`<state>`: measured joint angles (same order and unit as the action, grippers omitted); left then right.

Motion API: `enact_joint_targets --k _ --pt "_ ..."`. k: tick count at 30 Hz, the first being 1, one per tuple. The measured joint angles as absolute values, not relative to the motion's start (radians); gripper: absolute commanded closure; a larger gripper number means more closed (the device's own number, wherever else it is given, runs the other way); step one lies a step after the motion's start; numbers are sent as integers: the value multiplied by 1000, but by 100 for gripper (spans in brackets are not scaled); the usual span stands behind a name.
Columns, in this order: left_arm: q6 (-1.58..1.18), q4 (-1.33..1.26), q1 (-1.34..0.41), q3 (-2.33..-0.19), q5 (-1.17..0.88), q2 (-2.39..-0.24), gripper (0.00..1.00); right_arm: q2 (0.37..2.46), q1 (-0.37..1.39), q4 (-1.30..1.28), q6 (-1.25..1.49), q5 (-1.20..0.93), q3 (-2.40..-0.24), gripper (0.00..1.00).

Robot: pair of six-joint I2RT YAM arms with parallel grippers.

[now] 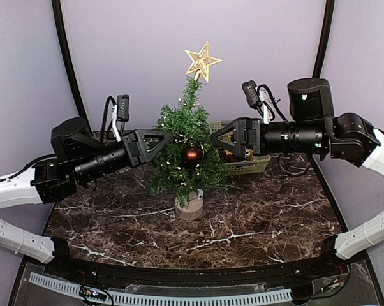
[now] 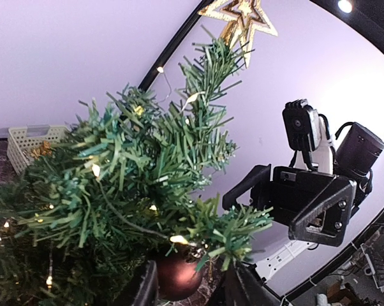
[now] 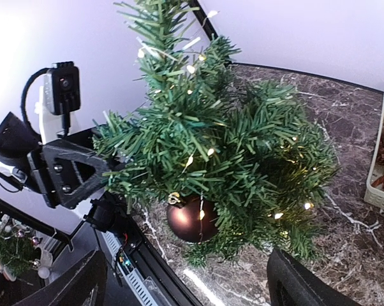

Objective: Decorate the small christmas tree
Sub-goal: Hang the ornament ball on the branch, then pick up the ornament ball from the bin.

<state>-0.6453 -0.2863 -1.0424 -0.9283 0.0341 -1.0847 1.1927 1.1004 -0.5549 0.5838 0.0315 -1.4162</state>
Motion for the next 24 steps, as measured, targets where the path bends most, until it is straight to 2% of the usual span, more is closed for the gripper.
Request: enact_joint_targets --k 6,10,15,20,24 --pt "-629 -96 -1034 -949 75 -994 40 1182 1022 -585 566 102 -1418 9" --pt "-629 38 -995 -968 71 -974 37 1154 864 -579 542 102 -1388 10" --pt "-641 149 -858 -968 9 -953 36 1169 672 -541 493 64 -1308 14" --pt "-641 200 -699 -968 -96 -968 36 1304 504 -478 439 -7 -1253 18" --pt "-639 218 -607 -965 -148 -989 35 1472 435 -442 379 -30 -1267 22"
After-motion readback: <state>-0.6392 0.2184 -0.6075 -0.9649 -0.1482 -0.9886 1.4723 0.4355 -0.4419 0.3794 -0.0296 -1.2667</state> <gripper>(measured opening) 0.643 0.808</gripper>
